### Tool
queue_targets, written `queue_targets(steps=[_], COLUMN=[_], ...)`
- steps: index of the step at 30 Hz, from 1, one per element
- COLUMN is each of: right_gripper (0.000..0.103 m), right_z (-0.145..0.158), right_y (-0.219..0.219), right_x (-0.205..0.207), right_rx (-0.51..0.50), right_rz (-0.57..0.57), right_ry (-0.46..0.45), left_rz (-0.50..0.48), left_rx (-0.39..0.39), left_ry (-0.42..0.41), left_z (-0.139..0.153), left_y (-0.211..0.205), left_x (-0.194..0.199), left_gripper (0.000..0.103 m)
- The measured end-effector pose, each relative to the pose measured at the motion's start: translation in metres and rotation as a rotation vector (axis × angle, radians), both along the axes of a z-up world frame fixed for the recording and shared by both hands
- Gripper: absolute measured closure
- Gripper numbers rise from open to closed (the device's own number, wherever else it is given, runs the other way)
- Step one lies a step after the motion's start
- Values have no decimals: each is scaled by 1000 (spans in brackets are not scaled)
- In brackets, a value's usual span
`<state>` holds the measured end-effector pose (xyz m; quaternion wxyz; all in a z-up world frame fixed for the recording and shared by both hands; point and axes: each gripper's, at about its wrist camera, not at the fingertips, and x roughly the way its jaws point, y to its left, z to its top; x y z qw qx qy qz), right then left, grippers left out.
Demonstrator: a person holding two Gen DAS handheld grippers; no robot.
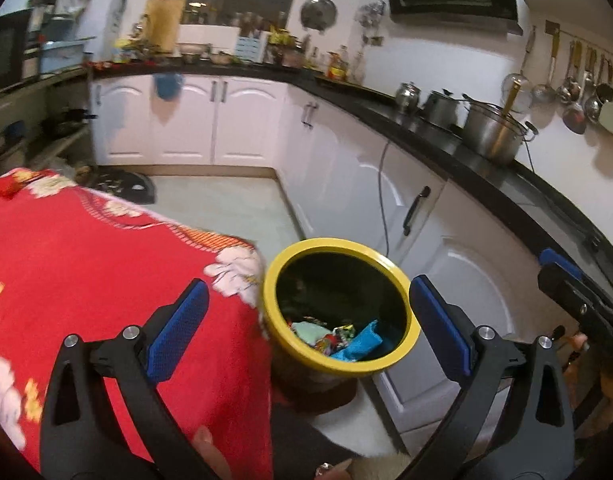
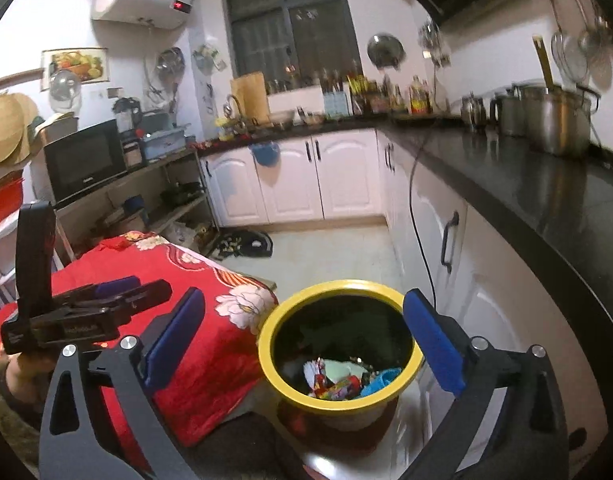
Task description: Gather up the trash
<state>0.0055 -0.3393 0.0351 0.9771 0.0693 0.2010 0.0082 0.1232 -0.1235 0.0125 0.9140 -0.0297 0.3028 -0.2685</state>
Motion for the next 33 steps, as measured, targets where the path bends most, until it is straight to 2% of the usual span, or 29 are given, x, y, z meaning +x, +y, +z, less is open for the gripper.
queue_targets(steps=[8, 15, 24, 33], right_gripper=[6, 6, 6, 6], right_z=[-17, -29, -31, -31], right_y=[39, 53, 56, 57], right_x=[-32, -46, -46, -46], right_rx=[-61, -96, -99, -97], right_rz=[9, -13, -9, -10], right_ry=[-57, -106, -111, -111], left_rz=[120, 232, 263, 270], left_rx=[77, 86, 76, 70], left_ry=[-69, -121, -156, -154], left_z=[-9, -20, -17, -15], left_y=[21, 43, 55, 58], left_x=[-55, -88, -100, -100], left_gripper=[11, 11, 11, 11])
